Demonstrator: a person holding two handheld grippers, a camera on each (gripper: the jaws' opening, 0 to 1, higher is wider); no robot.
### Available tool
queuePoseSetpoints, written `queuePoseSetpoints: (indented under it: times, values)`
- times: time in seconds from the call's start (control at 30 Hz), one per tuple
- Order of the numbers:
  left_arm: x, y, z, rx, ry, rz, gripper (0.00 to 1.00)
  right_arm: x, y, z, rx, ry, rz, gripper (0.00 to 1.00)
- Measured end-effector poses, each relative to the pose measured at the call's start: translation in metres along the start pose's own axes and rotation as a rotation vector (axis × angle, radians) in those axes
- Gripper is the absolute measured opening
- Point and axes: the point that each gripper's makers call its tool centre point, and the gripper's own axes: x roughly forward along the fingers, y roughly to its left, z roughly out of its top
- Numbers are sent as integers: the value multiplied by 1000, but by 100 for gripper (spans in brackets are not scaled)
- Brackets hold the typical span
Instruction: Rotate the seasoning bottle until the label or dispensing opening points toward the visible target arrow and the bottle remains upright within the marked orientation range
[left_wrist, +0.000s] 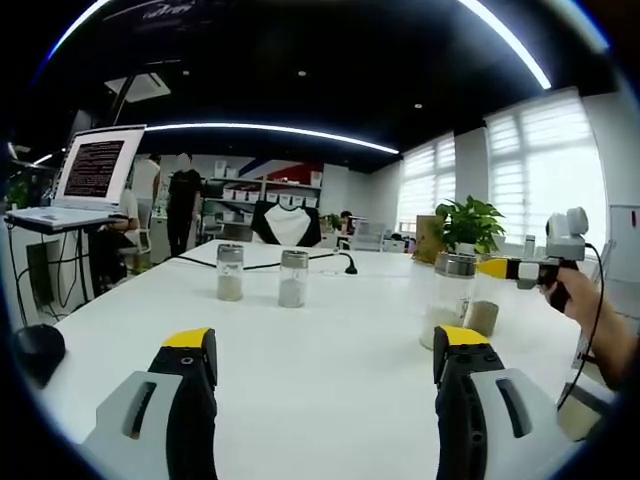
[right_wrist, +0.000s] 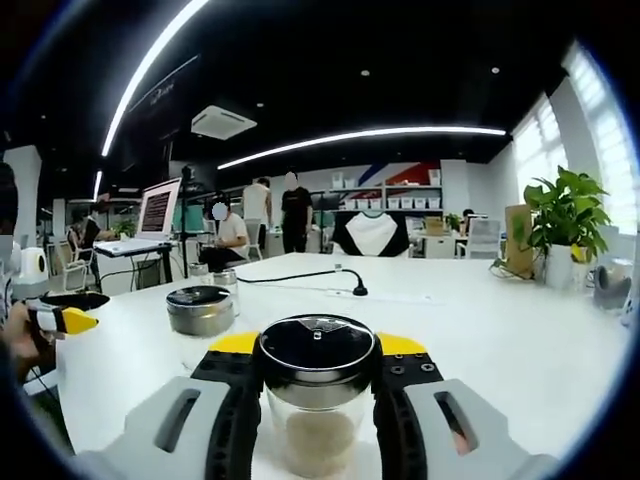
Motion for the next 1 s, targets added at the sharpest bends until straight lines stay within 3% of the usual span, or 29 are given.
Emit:
queuePoseSetpoints:
  times: [1.0]
  values:
    - [2, -2, -5, 7, 16, -3, 94, -1, 0, -1, -3, -24, 5, 41]
